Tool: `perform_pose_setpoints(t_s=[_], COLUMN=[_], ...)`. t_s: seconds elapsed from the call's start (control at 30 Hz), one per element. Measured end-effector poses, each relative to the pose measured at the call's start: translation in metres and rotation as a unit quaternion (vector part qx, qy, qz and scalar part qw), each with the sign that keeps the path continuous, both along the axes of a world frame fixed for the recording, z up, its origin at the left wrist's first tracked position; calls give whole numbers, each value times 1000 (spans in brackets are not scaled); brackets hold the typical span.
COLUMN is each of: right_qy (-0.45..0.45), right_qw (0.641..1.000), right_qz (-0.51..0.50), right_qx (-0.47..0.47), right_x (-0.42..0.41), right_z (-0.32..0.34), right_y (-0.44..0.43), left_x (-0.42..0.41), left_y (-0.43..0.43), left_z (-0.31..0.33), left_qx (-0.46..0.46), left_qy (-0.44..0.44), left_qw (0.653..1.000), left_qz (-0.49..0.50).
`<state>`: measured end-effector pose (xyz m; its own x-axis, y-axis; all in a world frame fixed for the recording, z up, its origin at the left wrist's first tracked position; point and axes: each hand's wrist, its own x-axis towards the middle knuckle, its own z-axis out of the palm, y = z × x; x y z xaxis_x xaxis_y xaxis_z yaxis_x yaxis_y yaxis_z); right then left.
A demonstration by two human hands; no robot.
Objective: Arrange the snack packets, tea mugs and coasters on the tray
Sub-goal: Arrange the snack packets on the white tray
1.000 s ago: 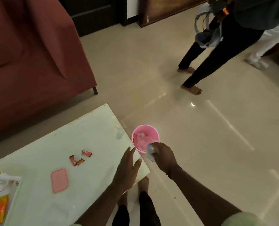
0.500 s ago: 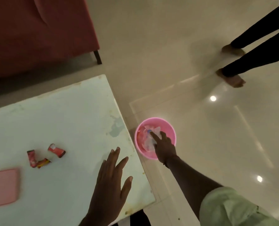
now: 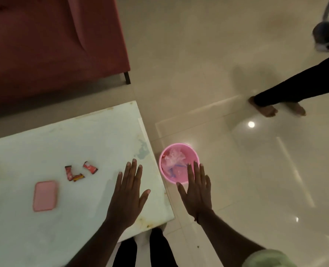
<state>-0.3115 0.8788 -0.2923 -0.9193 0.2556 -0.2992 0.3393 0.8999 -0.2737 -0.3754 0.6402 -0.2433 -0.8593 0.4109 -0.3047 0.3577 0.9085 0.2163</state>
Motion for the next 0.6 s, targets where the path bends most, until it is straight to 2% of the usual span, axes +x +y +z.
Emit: perform_pose_setpoints(t_s=[0.3, 0.6], right_qy=[61, 93], right_qw=[997, 992], right_qz=[40, 77], right_qx=[21, 24], right_x=[-6, 11], right_z=[143, 202], right_y=[-19, -69], left_x=[16, 52], left_y=[-17, -69], left_z=[116, 168], left_qx=[-31, 5], left_qy=[39, 65], left_qw=[998, 994], left_qz=[46, 90])
